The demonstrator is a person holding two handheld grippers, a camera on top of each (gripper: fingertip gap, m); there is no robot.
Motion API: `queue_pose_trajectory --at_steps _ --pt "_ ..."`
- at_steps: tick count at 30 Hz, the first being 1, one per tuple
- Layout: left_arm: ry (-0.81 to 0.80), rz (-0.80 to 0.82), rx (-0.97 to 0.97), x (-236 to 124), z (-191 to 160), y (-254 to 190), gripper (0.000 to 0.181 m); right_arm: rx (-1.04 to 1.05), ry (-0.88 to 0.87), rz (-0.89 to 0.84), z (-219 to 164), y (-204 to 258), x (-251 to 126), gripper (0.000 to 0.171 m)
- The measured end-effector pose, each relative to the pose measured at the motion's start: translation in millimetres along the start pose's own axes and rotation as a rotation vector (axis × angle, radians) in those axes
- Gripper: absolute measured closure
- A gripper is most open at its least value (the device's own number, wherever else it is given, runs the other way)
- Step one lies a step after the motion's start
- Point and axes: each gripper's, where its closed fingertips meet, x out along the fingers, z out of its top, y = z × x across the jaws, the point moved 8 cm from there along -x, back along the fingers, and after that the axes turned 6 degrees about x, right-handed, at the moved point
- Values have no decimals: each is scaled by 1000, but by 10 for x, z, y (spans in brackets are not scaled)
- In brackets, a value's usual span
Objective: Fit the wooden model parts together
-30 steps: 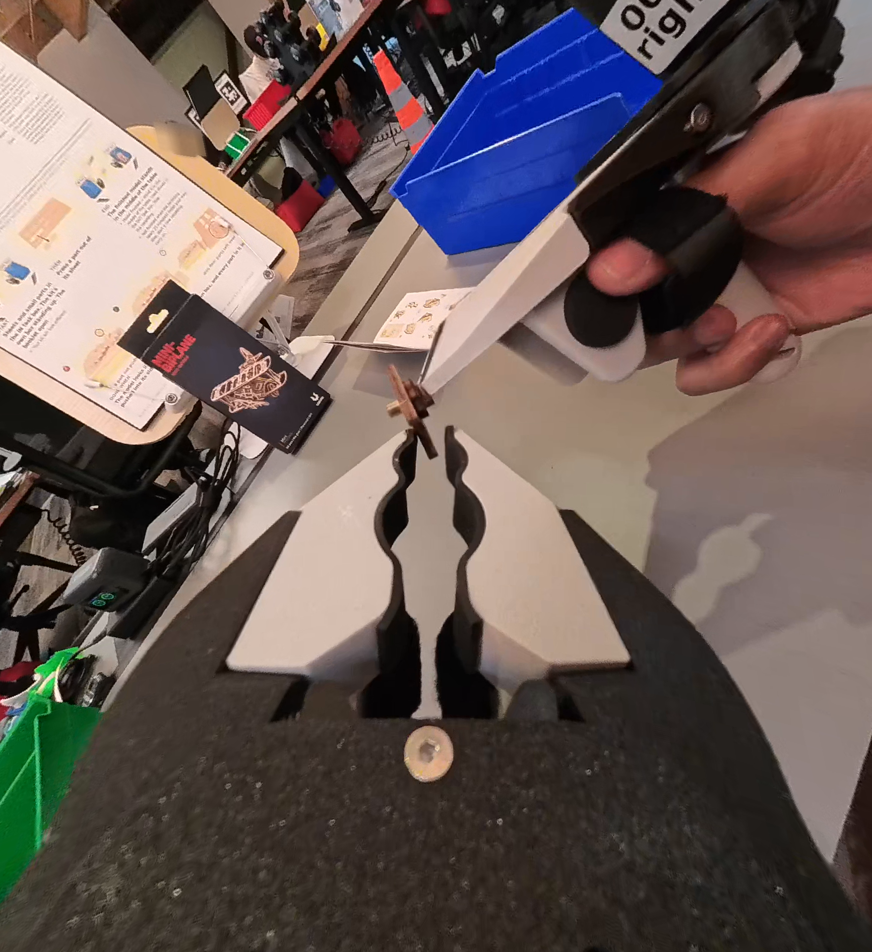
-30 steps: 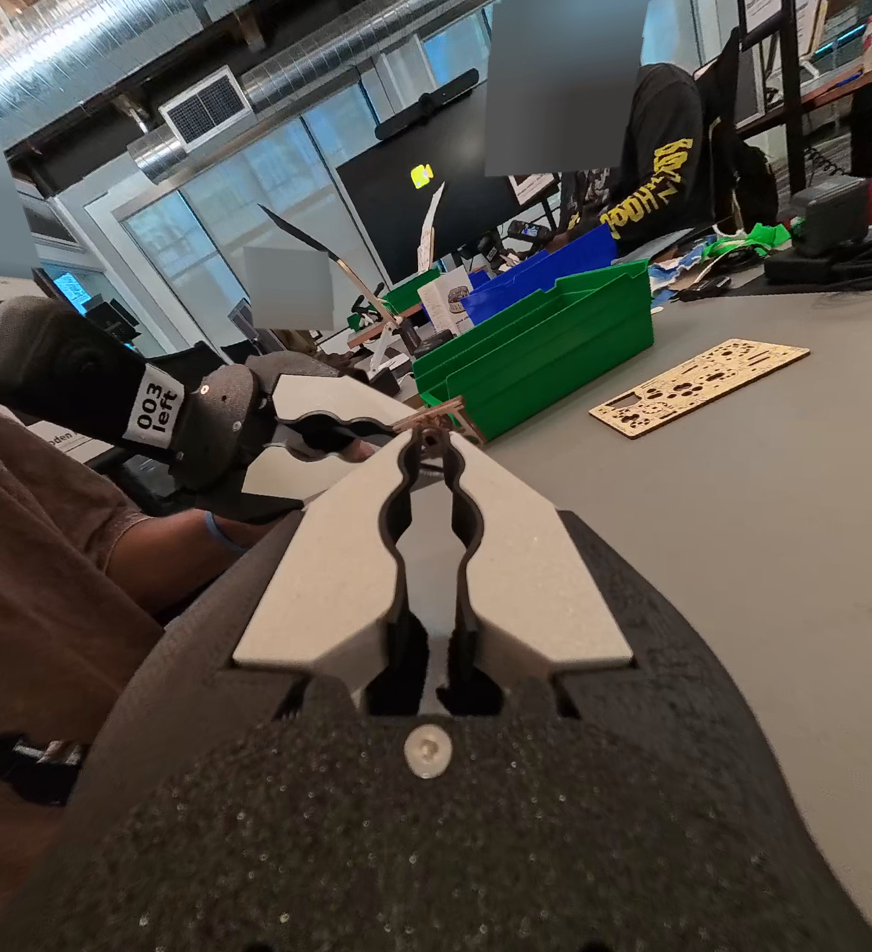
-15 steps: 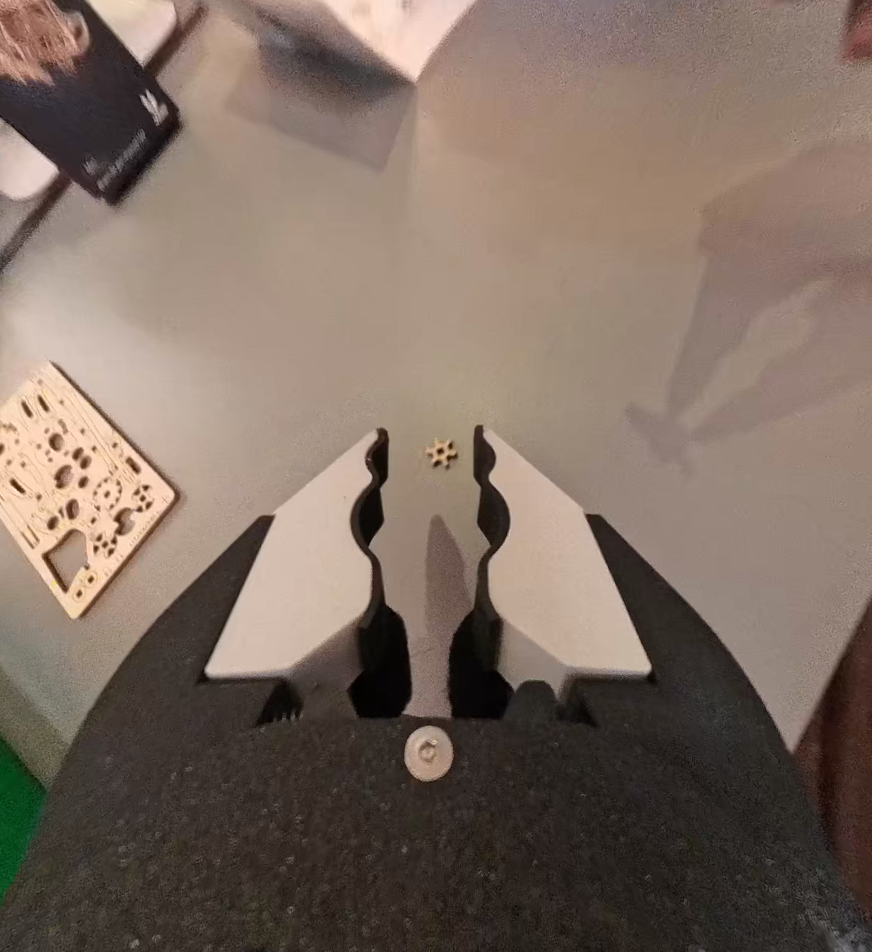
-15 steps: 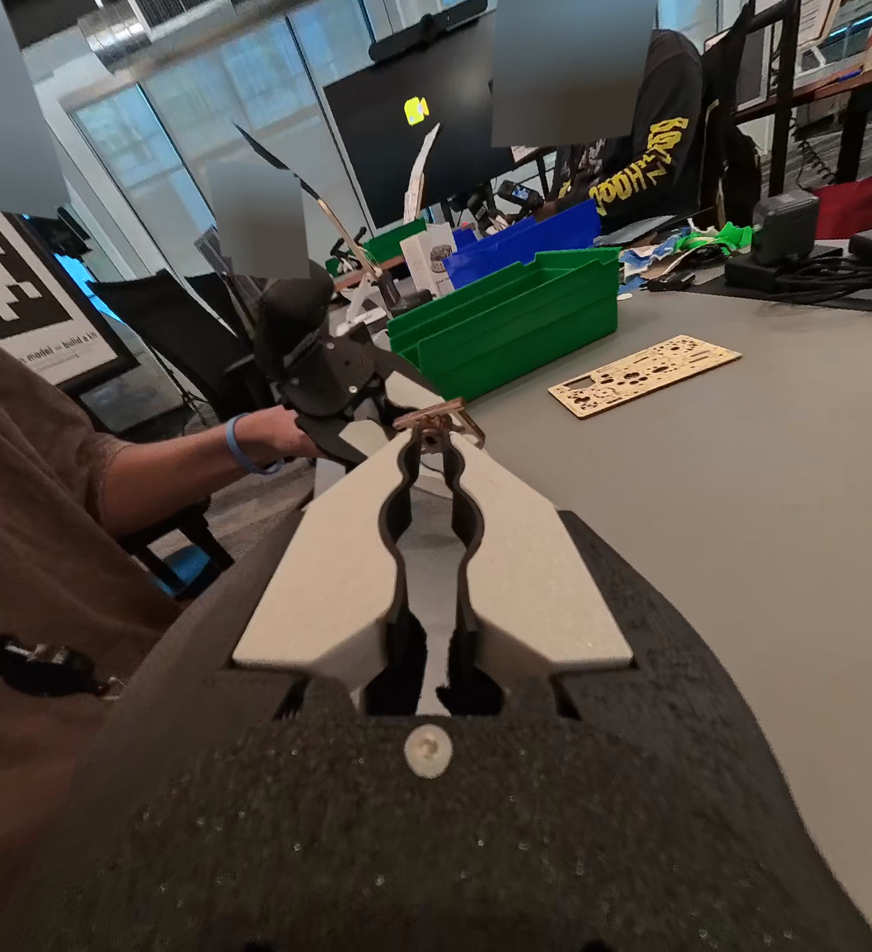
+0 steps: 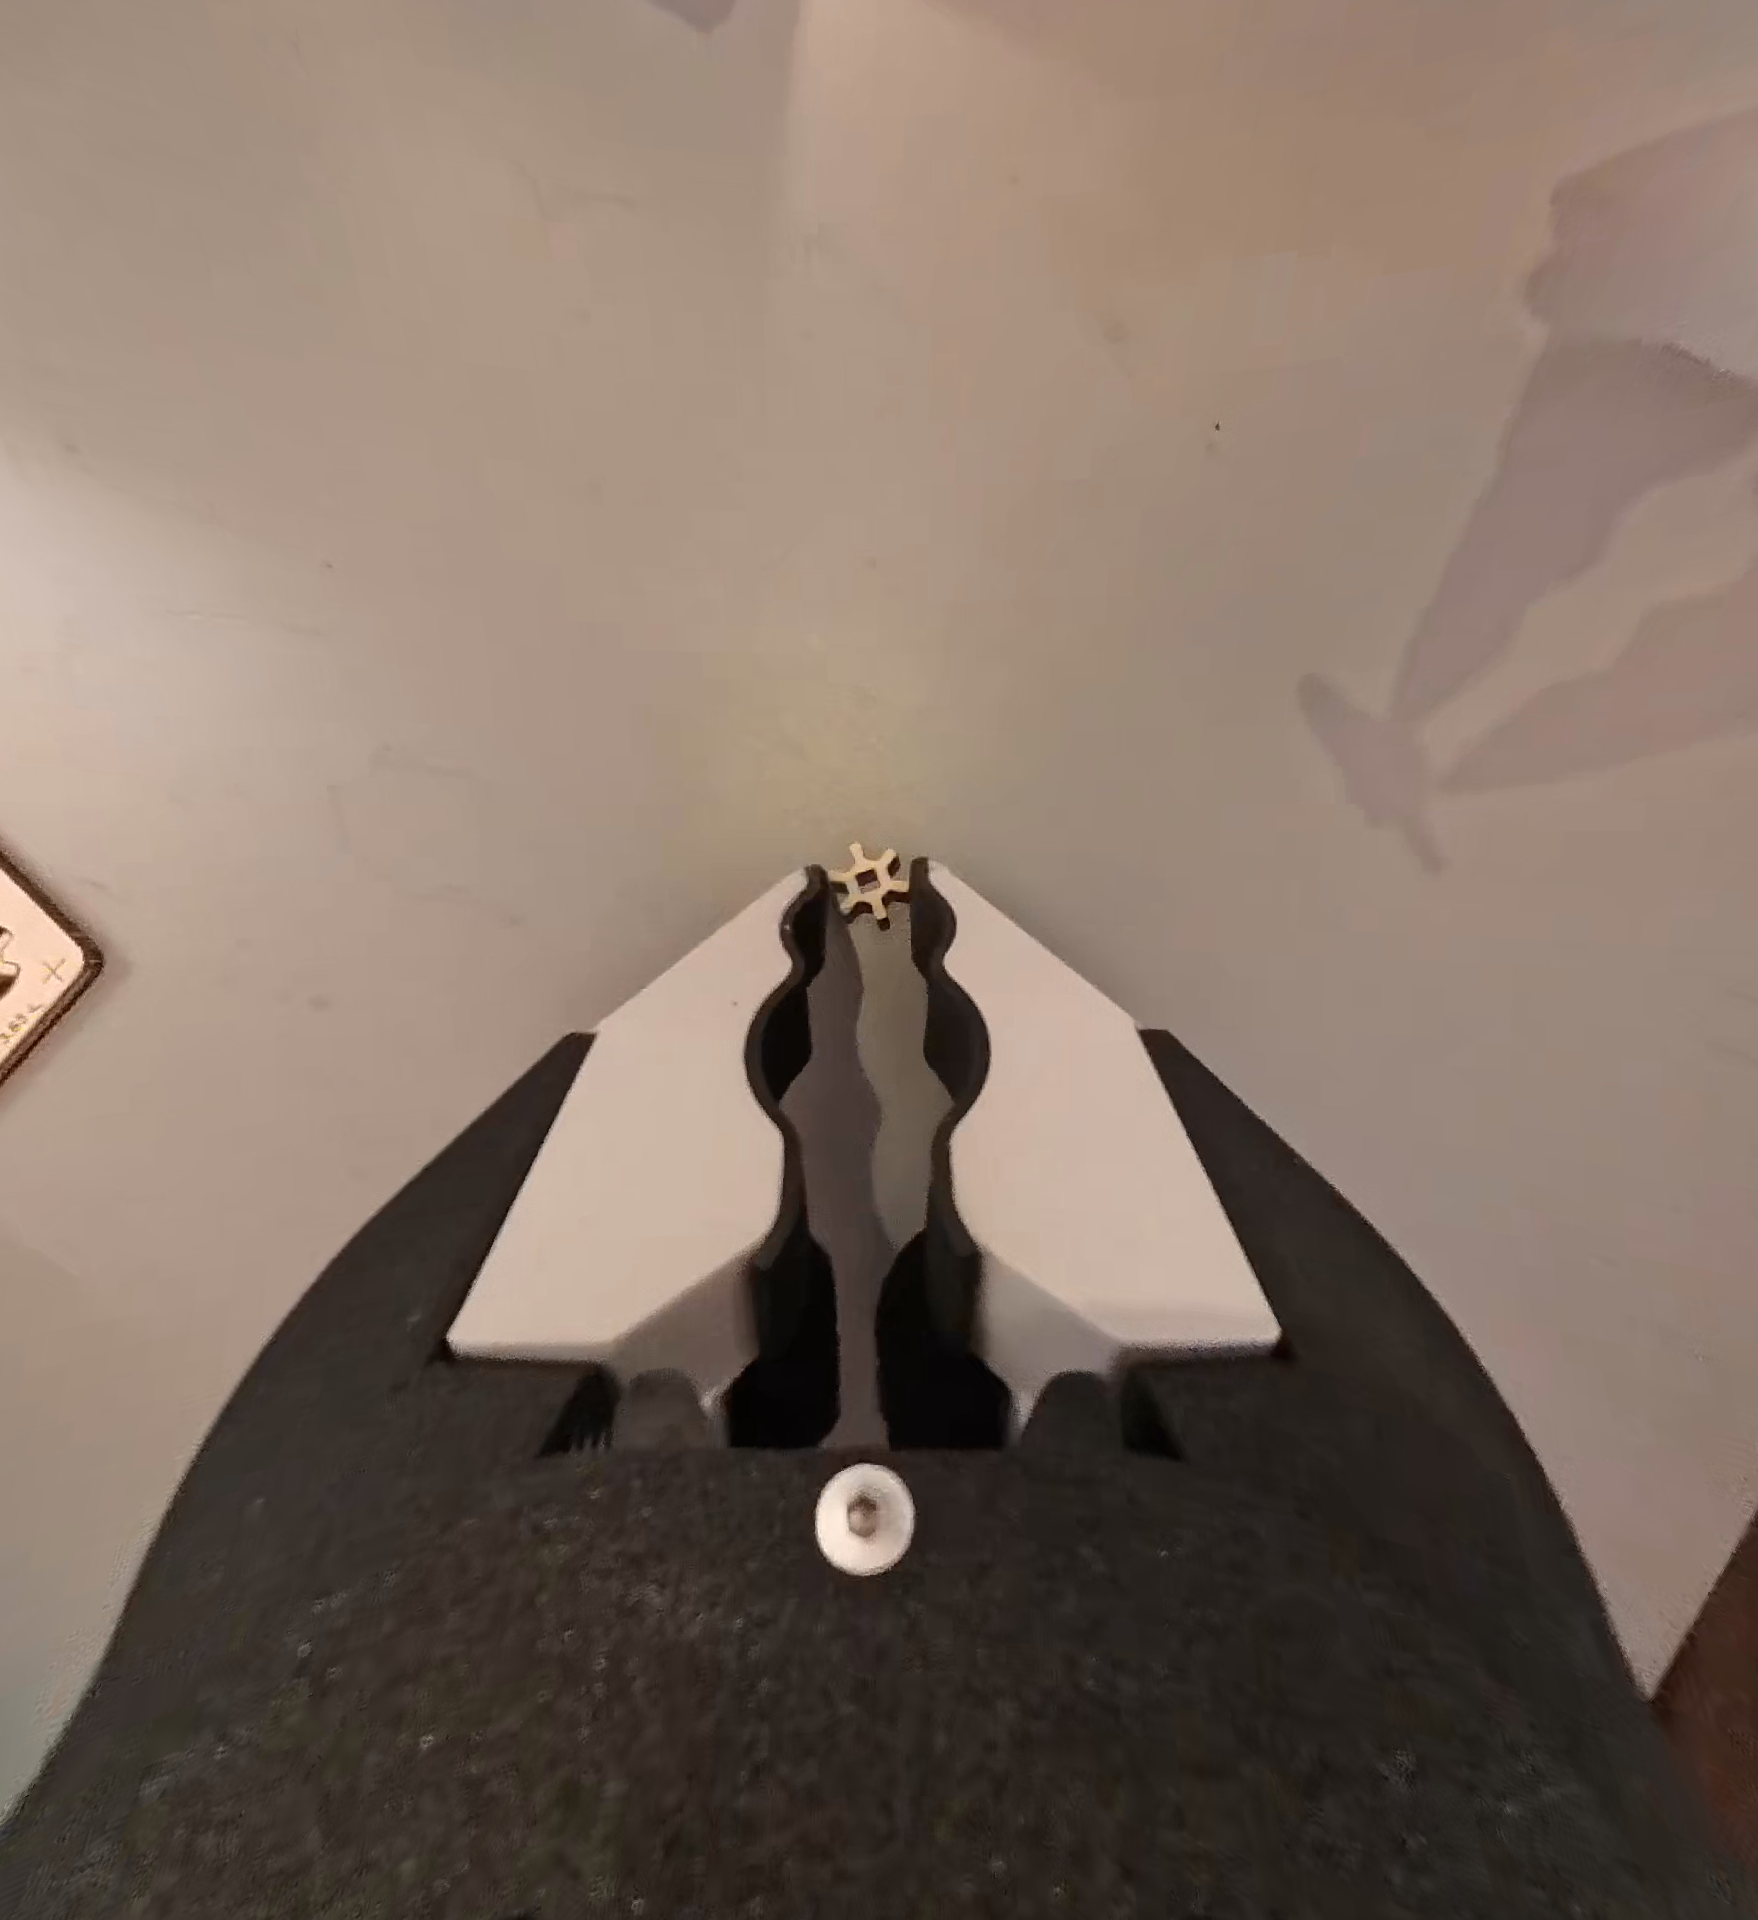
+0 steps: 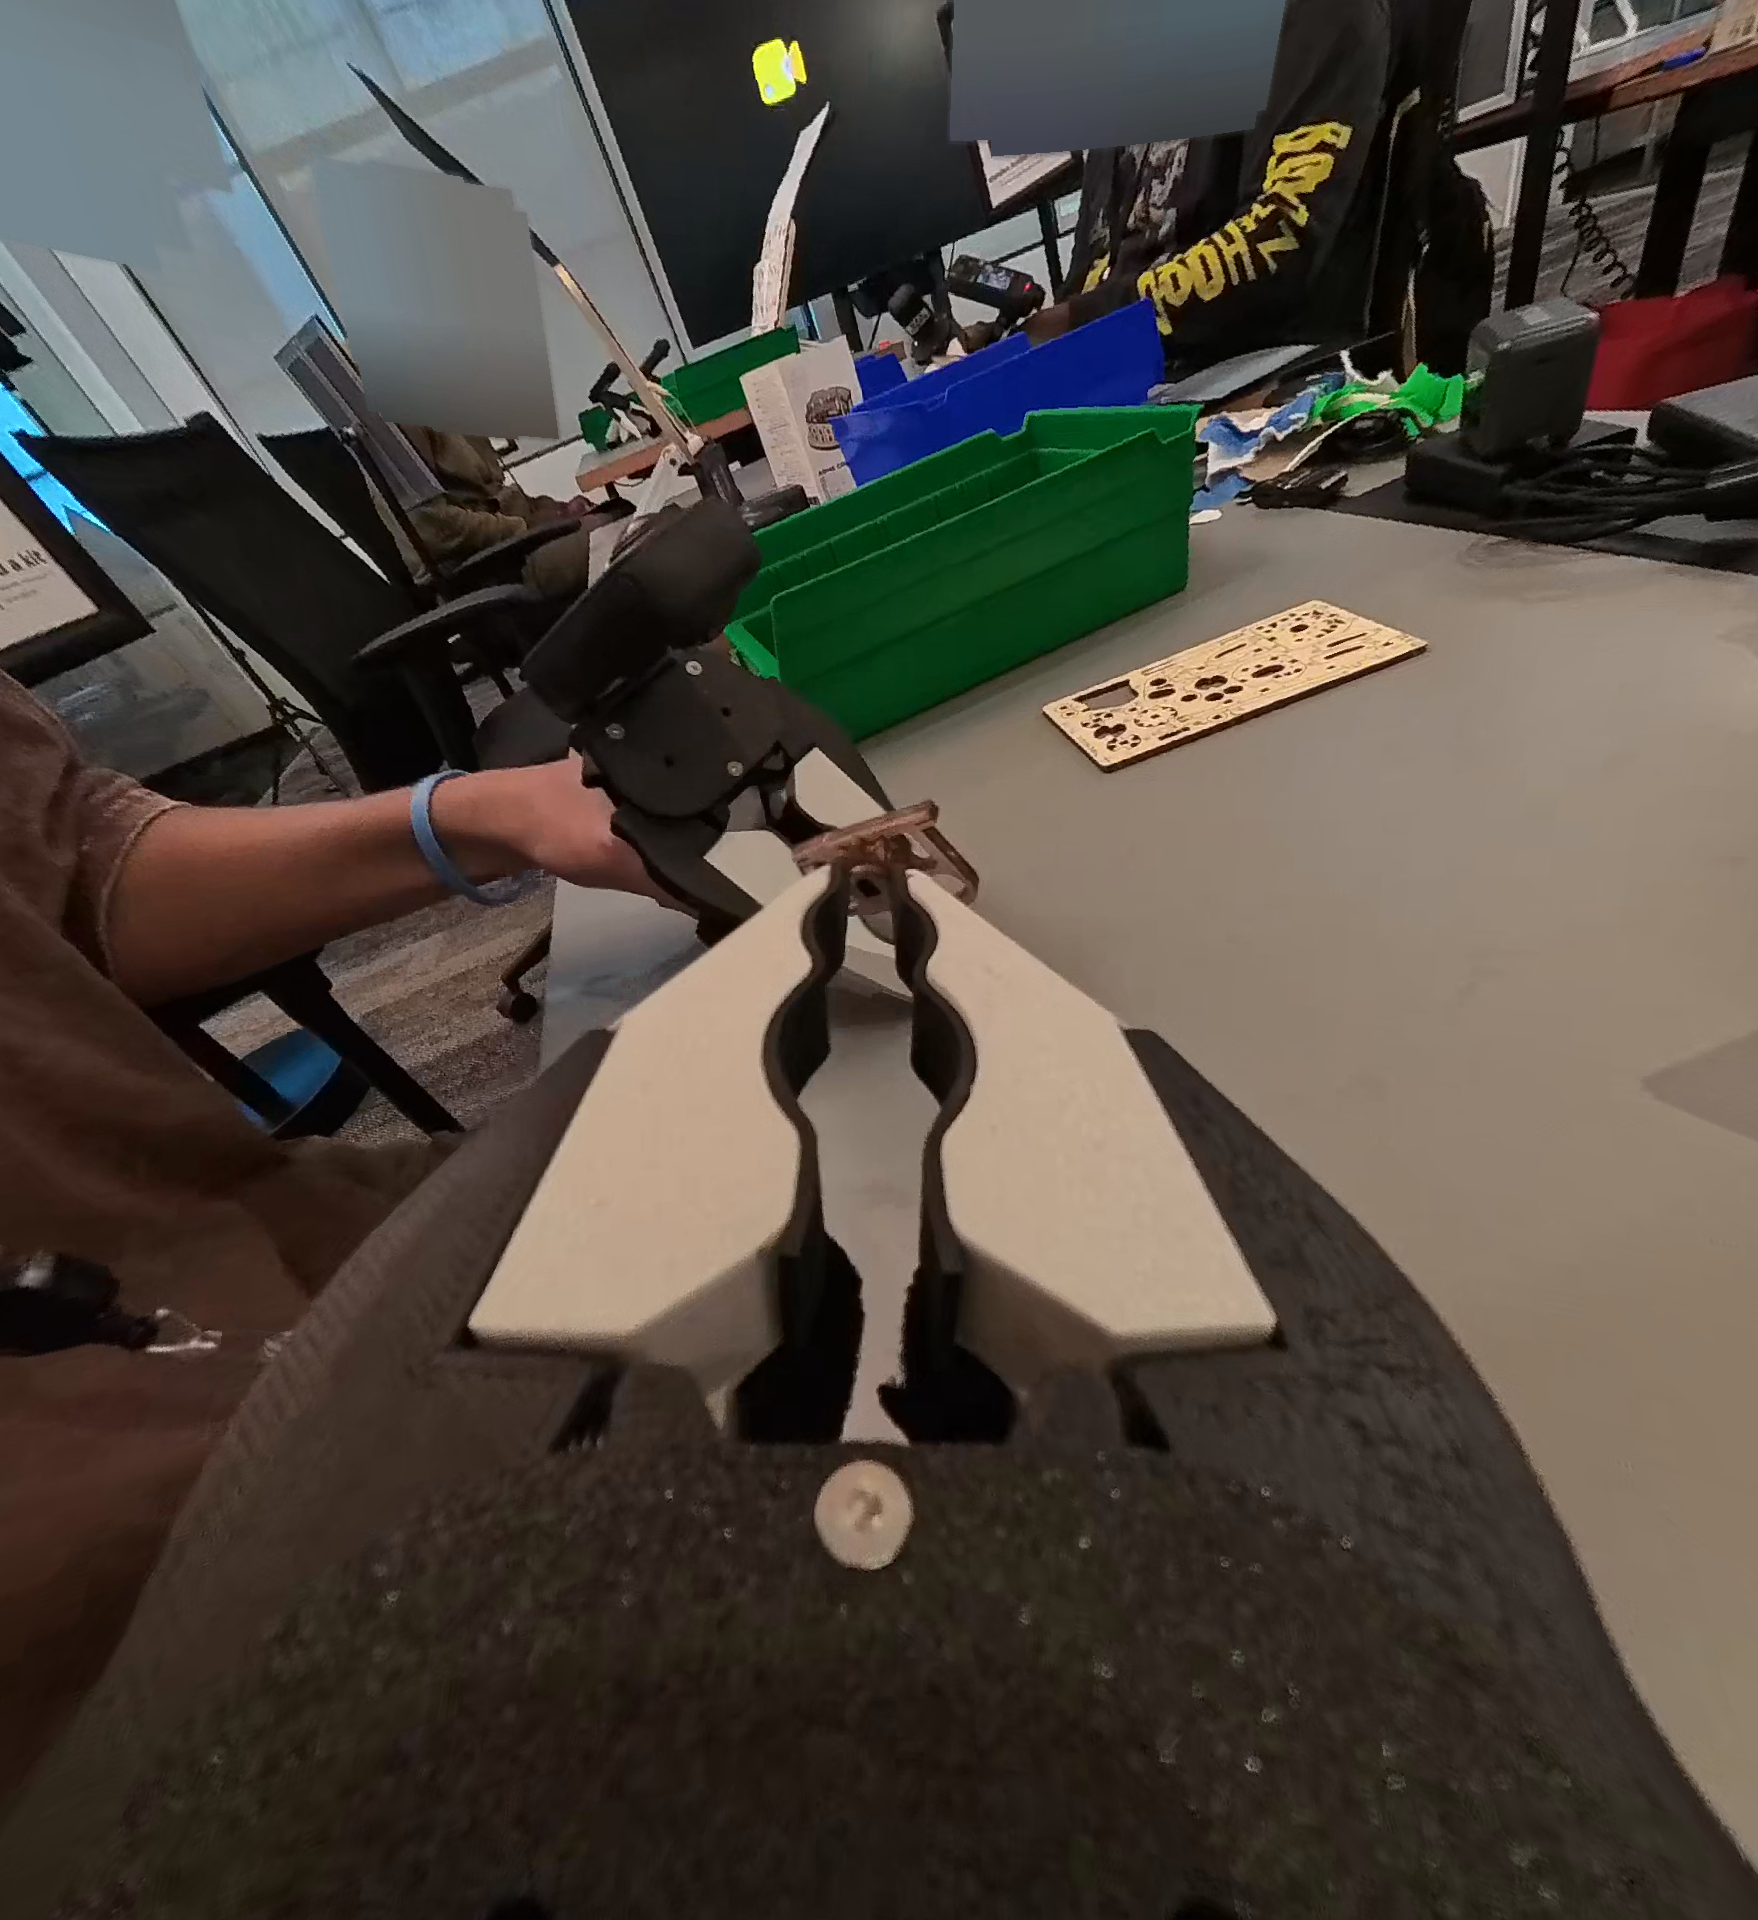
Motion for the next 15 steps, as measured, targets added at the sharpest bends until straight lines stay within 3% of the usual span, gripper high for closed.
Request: queue_pose_trajectory --at_steps 1,5,11,15 --pt "-2 5 11 1 2 -4 168 -23 4 -5 -8 -3 5 164" --pt "-80 1 15 -84 101 -29 168 -133 -19 5 -12 27 23 163" --pt "-625 -312 -177 -711 779 -216 168 -258 -77 87 13 180 76 163" --pt "-694 -414 -199 -810 835 -278 168 -276 -88 128 15 273 127 164"
